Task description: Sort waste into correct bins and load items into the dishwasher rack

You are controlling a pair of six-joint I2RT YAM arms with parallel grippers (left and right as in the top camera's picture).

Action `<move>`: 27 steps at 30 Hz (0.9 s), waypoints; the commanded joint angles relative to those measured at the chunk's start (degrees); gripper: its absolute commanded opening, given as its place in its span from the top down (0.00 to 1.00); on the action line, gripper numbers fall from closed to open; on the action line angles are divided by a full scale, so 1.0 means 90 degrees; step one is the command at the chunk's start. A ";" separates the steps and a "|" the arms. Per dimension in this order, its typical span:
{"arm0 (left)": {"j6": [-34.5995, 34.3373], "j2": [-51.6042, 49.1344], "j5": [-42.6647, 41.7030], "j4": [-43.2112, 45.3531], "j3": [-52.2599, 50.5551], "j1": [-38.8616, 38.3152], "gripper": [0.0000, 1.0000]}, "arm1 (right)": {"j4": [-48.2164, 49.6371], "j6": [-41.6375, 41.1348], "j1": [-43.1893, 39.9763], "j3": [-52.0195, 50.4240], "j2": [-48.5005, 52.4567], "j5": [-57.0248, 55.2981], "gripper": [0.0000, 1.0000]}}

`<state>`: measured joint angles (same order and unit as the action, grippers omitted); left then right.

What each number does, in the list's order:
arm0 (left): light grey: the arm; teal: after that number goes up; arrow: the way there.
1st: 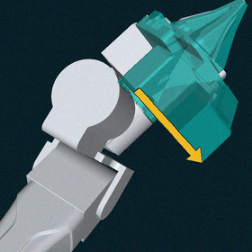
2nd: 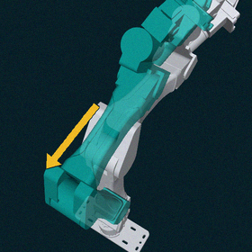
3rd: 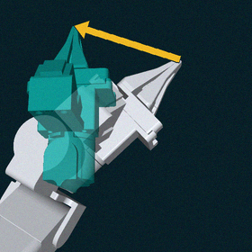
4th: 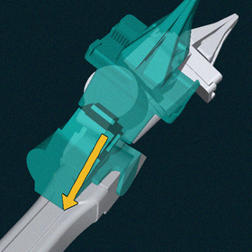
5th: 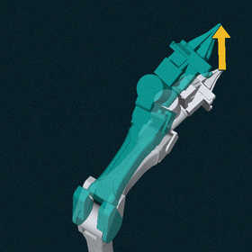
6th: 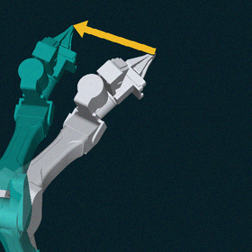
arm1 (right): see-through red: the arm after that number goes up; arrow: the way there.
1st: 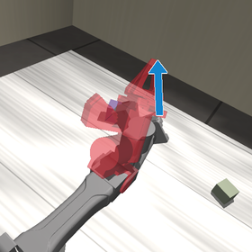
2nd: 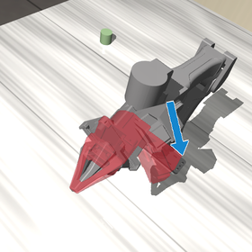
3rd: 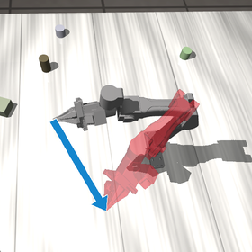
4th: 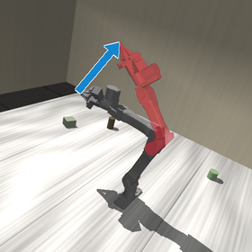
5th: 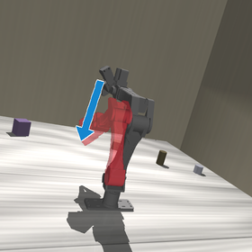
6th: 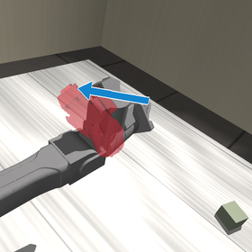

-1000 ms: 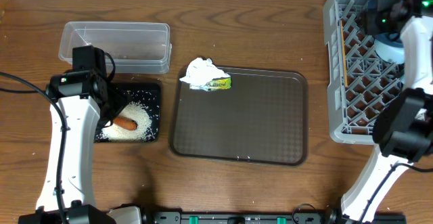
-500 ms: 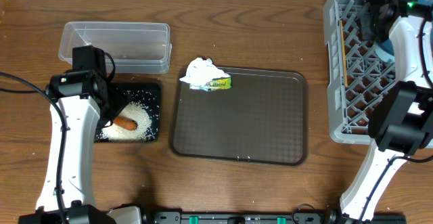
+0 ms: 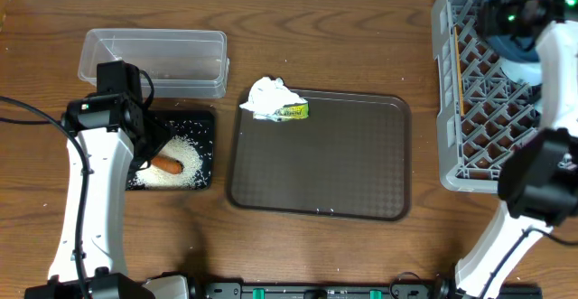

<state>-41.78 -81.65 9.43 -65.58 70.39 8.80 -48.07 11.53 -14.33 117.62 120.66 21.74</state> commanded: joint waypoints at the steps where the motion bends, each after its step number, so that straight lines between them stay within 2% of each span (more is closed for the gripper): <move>1: -0.0032 0.0000 0.0126 -0.0017 0.0068 0.0022 0.01 | 0.0080 -0.0469 -0.0335 0.0039 -0.0544 0.2348 0.99; 3: -0.0032 0.0000 0.0124 -0.0017 0.0068 0.0022 0.01 | 0.0058 -0.0476 -0.0403 0.0032 -0.0522 0.3191 0.99; 7: -0.0032 0.0000 0.0126 -0.0017 0.0068 0.0022 0.01 | 0.0170 -0.0760 -0.0408 -0.0180 -0.0342 0.3961 0.99; 14: -0.0032 0.0000 0.0126 -0.0017 0.0068 0.0022 0.01 | 0.1297 -0.1105 -0.0406 -0.0988 -0.0092 0.6091 0.99; 18: -0.0032 0.0000 0.0124 -0.0017 0.0068 0.0022 0.01 | 0.1923 -0.1532 -0.0410 -0.1360 -0.0078 0.6375 0.99; 27: -0.0032 0.0000 0.0126 -0.0017 0.0068 0.0022 0.01 | 0.2395 -0.2074 -0.0401 -0.1474 -0.0073 0.6759 0.99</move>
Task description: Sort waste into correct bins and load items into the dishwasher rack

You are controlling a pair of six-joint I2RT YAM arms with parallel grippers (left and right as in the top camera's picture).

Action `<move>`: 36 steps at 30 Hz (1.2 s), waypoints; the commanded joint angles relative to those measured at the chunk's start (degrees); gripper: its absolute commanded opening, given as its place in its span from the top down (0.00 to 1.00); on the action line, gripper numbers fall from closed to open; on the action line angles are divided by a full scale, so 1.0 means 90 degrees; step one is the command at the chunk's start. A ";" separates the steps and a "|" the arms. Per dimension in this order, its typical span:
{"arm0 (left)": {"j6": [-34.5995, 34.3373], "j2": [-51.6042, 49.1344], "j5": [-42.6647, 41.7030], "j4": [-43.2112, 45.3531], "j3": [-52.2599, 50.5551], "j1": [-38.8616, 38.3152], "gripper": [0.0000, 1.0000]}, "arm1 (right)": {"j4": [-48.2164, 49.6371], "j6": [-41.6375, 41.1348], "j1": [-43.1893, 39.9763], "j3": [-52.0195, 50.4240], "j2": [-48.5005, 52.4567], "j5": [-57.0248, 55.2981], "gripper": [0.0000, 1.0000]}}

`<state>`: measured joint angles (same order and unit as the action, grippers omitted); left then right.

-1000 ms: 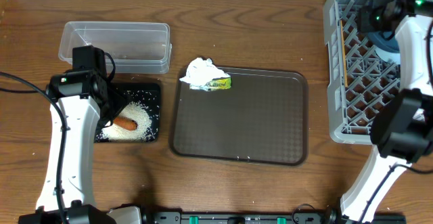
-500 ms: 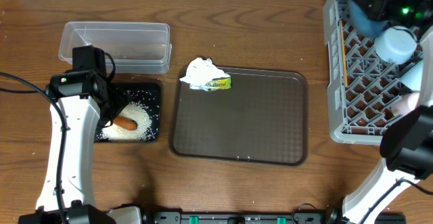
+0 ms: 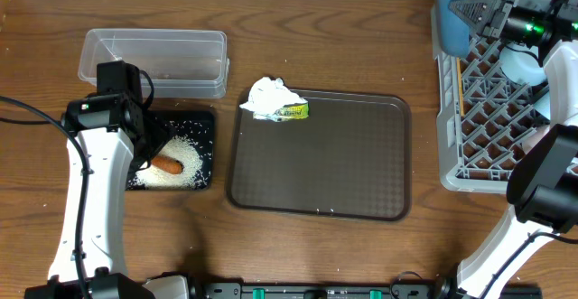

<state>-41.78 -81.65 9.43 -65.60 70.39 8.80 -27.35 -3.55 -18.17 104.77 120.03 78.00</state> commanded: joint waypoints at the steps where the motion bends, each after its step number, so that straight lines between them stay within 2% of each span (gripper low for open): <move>1: -0.0032 0.0000 0.0124 -0.0015 0.0068 0.0022 0.01 | 0.0129 -0.0478 0.0027 -0.0046 -0.0002 0.0503 0.99; 27: -0.0032 0.0000 0.0126 -0.0015 0.0068 0.0022 0.01 | 0.0209 -0.0631 -0.0787 -0.1103 0.0000 0.0648 0.99; 36: -0.0032 0.0000 0.0124 -0.0015 0.0068 0.0022 0.01 | 0.0622 -0.1299 -0.0942 -0.1103 0.0000 0.1035 0.99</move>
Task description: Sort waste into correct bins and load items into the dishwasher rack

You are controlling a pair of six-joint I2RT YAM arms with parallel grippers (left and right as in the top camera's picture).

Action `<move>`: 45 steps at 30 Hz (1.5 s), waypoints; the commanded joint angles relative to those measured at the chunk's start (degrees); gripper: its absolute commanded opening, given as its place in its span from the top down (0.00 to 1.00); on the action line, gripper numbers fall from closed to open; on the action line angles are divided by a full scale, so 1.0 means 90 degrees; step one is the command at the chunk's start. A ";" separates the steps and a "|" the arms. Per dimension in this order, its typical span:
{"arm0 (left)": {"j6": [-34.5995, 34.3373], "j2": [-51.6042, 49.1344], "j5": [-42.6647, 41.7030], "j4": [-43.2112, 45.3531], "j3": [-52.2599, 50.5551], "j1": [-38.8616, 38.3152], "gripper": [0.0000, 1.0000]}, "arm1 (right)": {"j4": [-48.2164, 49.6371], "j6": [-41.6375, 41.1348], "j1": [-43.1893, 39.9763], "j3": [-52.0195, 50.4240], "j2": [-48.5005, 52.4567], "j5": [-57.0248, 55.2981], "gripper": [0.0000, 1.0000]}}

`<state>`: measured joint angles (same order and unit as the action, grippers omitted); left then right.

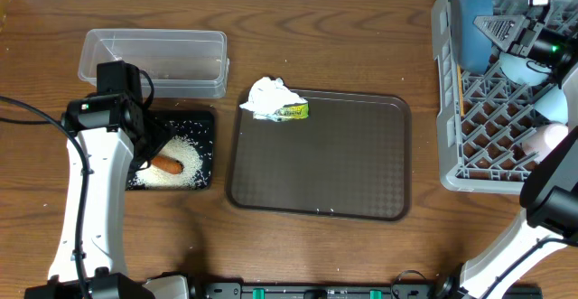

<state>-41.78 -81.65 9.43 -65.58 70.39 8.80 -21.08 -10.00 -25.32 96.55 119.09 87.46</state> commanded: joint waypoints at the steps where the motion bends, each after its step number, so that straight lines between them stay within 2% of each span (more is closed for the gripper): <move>1: -0.0032 0.0000 0.0126 -0.0017 0.0068 0.0022 0.01 | -0.0056 -0.0583 -0.0182 -0.0189 0.0104 -0.0022 0.99; 11: -0.0032 0.0000 0.0126 -0.0017 0.0068 0.0022 0.01 | -0.0036 -0.0656 -0.0687 -0.0194 0.0143 -0.0476 0.99; 15: -0.0032 0.0000 0.0126 -0.0017 0.0068 0.0022 0.01 | 0.0148 -0.0971 -0.0716 -0.0194 0.0304 -0.0403 0.99; 19: -0.0032 0.0000 0.0124 -0.0017 0.0068 0.0022 0.01 | 0.0804 -0.1678 -0.0588 -0.0194 0.0347 0.0036 0.99; 22: -0.0032 0.0000 0.0126 -0.0017 0.0068 0.0022 0.01 | 0.1753 -0.2854 -0.0459 -0.0192 0.0347 0.0192 0.99; 26: -0.0032 0.0000 0.0126 -0.0017 0.0068 0.0022 0.01 | 0.2509 -0.3696 -0.0357 -0.0192 0.0347 0.0104 0.99; 42: -0.0032 0.0000 0.0126 -0.0017 0.0068 0.0022 0.01 | 0.2395 -0.3779 -0.1324 -0.0199 0.0347 -0.0418 0.99; 44: -0.0032 0.0000 0.0126 -0.0017 0.0068 0.0022 0.01 | 0.2395 -0.3789 -0.1443 -0.0199 0.0347 -0.0495 0.93; 45: -0.0032 0.0000 0.0124 -0.0017 0.0068 0.0022 0.01 | 0.2392 -0.3793 -0.1511 -0.0199 0.0347 -0.0527 0.85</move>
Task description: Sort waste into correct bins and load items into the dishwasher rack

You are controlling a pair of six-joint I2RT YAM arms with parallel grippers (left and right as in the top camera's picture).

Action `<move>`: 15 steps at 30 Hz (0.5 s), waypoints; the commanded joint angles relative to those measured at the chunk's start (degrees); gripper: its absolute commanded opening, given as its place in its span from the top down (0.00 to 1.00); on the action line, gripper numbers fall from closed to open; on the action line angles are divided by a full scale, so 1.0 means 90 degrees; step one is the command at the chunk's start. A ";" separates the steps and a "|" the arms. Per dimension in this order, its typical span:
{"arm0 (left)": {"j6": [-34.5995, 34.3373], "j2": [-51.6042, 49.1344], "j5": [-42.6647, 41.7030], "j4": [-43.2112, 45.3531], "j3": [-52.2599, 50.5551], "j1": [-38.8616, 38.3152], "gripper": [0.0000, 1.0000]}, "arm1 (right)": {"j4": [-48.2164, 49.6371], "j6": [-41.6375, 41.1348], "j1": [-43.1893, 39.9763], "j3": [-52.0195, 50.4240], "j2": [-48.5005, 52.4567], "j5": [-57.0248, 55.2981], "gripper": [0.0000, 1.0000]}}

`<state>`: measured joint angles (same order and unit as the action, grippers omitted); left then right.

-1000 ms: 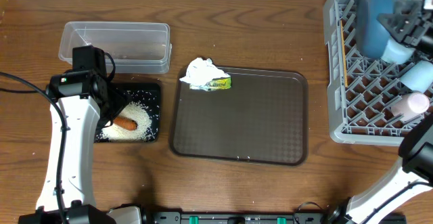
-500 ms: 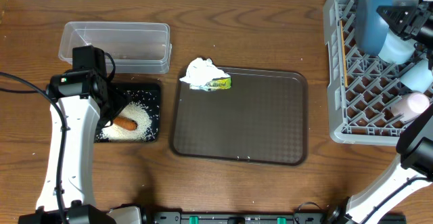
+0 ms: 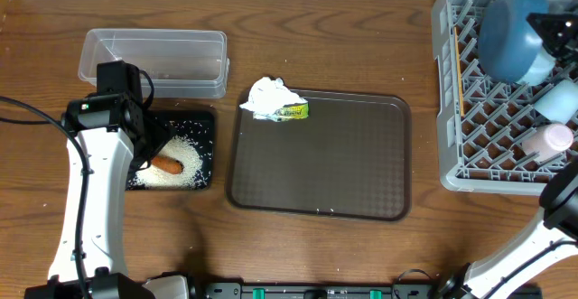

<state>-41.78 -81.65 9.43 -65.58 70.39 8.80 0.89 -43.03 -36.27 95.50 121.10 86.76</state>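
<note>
My right gripper [image 3: 545,26] is at the far right, over the back of the grey dishwasher rack [image 3: 449,109]. It is shut on the rim of a blue bowl [image 3: 508,39], whose round face is turned up toward the camera above the rack's grid. In the rack lie a pink cup [image 3: 544,143] and a pale cup [image 3: 556,101]. My left gripper [image 3: 147,157] hangs over the black bin [image 3: 203,127] of white rice, beside an orange sausage-like piece [image 3: 168,164]. Its fingers are hidden under the wrist. Crumpled white paper [image 3: 269,95] and a yellow-green wrapper [image 3: 293,111] sit at the brown tray's [image 3: 325,168] back left corner.
A clear plastic container [image 3: 153,60] stands behind the black bin at the back left. The brown tray takes up the middle of the wooden table, between the bin and the rack.
The blue bowl stood on edge at the rack's back left. It is now further right and lower over the rack, its round face showing. The left arm has not moved.
My right arm was first bent over the rack's back. Then it held the blue bowl on edge at the rack's far left corner, then slightly inward of it. The bowl now sits over the rack's back middle. The left arm stayed over the rice bin throughout.
</note>
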 commanded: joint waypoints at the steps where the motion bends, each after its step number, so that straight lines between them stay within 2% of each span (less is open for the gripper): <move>1: -0.0032 0.0000 0.0126 -0.0017 0.0068 0.0022 0.01 | -0.0049 -0.0126 -0.0335 -0.0083 0.0124 -0.0471 0.84; 3: -0.0032 0.0000 0.0126 -0.0017 0.0068 0.0022 0.01 | -0.0049 -0.0182 -0.0447 -0.0083 0.0124 -0.0566 0.79; 4: -0.0034 0.0000 0.0124 -0.0017 0.0068 0.0022 0.01 | -0.0046 -0.0325 -0.0520 -0.0083 0.0124 -0.0653 0.70; 7: -0.0032 0.0000 0.0124 -0.0017 0.0068 0.0022 0.01 | 0.0114 -0.0704 -0.0685 -0.0075 0.0102 -0.0787 0.52; 11: -0.0032 0.0000 0.0126 -0.0017 0.0068 0.0022 0.01 | 0.0699 -0.1110 -0.0903 -0.0075 -0.0134 -0.0814 0.17; 12: -0.0032 0.0000 0.0126 -0.0017 0.0068 0.0022 0.01 | 0.0777 -0.1173 -0.0954 -0.0075 -0.0236 -0.0862 0.05; 13: -0.0032 0.0000 0.0126 -0.0017 0.0068 0.0022 0.01 | 0.0823 -0.1243 -0.0988 -0.0075 -0.0338 -0.0913 0.01; 15: -0.0032 0.0000 0.0126 -0.0017 0.0068 0.0022 0.01 | 0.0835 -0.1265 -0.1047 -0.0075 -0.0590 -0.1001 0.01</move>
<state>-41.78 -81.65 9.45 -65.56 70.39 8.80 7.97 -52.10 -44.77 94.56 120.62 78.87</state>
